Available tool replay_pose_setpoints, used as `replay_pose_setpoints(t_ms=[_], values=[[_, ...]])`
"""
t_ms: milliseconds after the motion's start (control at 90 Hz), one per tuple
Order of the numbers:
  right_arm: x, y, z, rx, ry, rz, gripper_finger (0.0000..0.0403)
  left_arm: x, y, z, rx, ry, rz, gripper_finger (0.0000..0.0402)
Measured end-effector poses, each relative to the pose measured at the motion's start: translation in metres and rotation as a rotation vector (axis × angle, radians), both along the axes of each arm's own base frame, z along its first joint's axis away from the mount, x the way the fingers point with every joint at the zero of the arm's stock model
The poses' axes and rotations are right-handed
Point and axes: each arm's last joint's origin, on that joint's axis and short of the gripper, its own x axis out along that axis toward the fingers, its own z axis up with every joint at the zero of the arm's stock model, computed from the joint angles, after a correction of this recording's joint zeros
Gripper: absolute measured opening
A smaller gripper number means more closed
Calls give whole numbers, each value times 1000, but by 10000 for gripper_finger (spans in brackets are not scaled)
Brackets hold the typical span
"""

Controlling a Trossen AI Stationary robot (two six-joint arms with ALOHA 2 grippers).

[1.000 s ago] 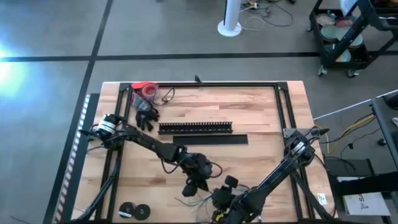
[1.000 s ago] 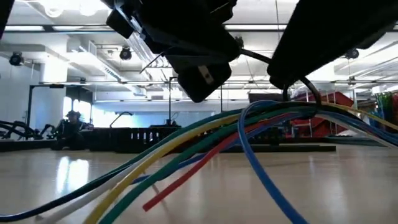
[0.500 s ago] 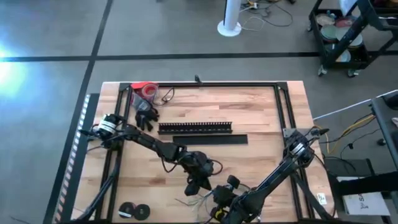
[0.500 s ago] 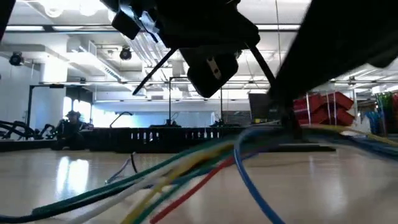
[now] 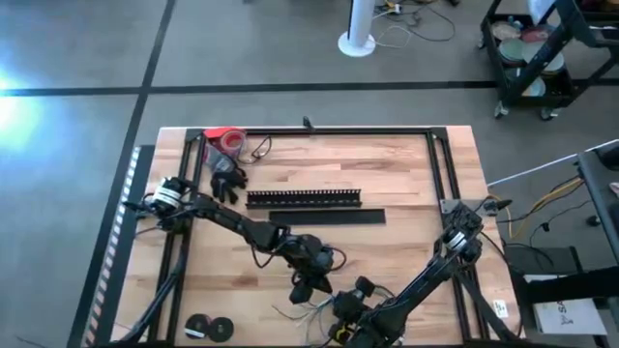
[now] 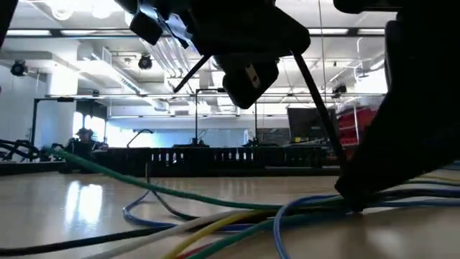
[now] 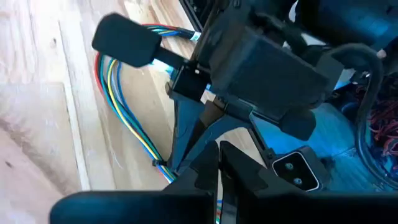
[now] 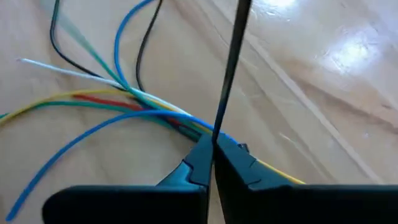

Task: Ziptie cables
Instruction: Wrap the cable wires with the black zip tie

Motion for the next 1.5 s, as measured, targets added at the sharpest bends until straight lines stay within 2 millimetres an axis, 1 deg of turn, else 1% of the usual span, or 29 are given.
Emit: replay_pose_setpoints(t_ms=[189,378,467,611,711,789,978,1067,1122,1267,1367,1500], values=[[0,0,1,6,12,11,0,0,1,1,0,-8,2,0],[-1,1,1,1,15,19,0,-5,4,10,12,-36,-1,0],[-1,2,7,0,22,42,0,-8,5,9,14,-40,1,0],[-1,1,26,-2,18,88,9,-16,3,-4,40,-22,14,0],[3,-5,39,-9,14,92,33,-22,0,-12,42,-46,4,0],[7,-10,40,-7,32,100,61,-25,-2,-13,31,-71,-1,0],[10,-12,41,19,78,149,135,-31,-2,-19,45,-49,0,0],[11,-14,42,22,105,182,157,-35,-1,-17,45,-54,-1,0],[11,-15,47,17,108,207,164,-38,0,-14,45,-63,-1,0],[7,-17,66,-13,117,278,168,-47,2,-4,46,-85,5,0],[6,-17,69,-30,151,348,160,-54,2,8,57,-130,25,0],[7,-18,67,-62,170,397,146,-64,5,10,76,-135,58,0]])
